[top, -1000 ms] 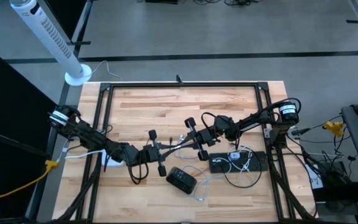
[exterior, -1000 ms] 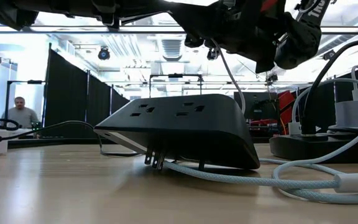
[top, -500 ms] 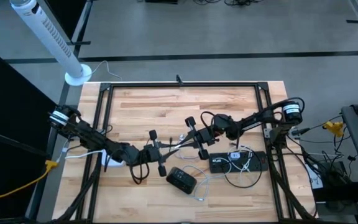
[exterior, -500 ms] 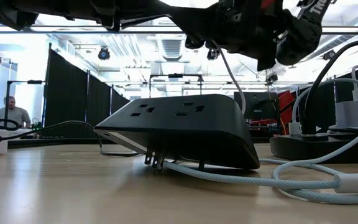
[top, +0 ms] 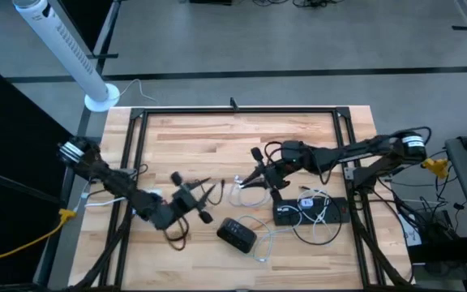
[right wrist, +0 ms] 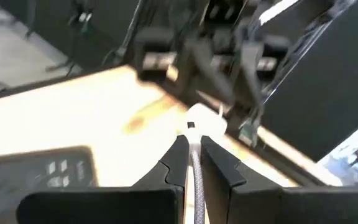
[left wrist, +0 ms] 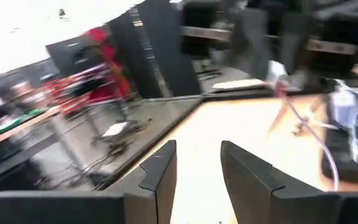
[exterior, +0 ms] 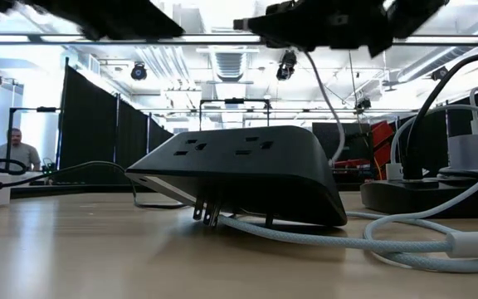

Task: Insert USB
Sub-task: Insert the white charger cable into the left black outlet extension

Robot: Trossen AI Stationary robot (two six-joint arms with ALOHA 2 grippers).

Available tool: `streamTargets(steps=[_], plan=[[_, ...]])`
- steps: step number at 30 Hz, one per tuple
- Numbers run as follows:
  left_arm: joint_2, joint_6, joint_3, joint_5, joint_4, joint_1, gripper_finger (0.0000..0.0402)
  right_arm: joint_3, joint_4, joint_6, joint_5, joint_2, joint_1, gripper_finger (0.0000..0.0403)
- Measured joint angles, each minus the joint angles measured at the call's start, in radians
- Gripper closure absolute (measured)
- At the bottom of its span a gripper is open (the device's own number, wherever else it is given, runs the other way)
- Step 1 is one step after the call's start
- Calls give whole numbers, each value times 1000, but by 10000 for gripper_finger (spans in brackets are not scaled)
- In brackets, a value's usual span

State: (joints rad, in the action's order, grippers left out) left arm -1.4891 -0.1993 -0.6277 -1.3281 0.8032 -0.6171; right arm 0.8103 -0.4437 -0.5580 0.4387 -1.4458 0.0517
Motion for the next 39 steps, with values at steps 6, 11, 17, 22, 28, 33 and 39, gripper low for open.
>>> streamTargets(steps=[6, 11, 17, 22, 28, 33, 39], plan=[[84, 196, -1, -8, -68, -121, 323, 219, 451, -85, 2, -27, -15, 390], [97, 639, -1, 212, -373, -142, 365, 384, 691, -146, 3, -142, -58, 390], [-17, 1231, -80, 609, -841, -108, 398, 504, 855, -237, -94, -282, -132, 390], [-148, 1275, -156, 694, -833, -107, 401, 559, 915, -248, -110, -355, -168, 390], [-250, 1275, -204, 711, -821, -106, 402, 609, 978, -247, -108, -410, -210, 390], [-291, 1278, -210, 709, -813, -96, 402, 622, 991, -243, -109, -448, -249, 390], [-306, 1272, -209, 707, -794, -79, 402, 627, 931, -191, -159, -484, -257, 390]])
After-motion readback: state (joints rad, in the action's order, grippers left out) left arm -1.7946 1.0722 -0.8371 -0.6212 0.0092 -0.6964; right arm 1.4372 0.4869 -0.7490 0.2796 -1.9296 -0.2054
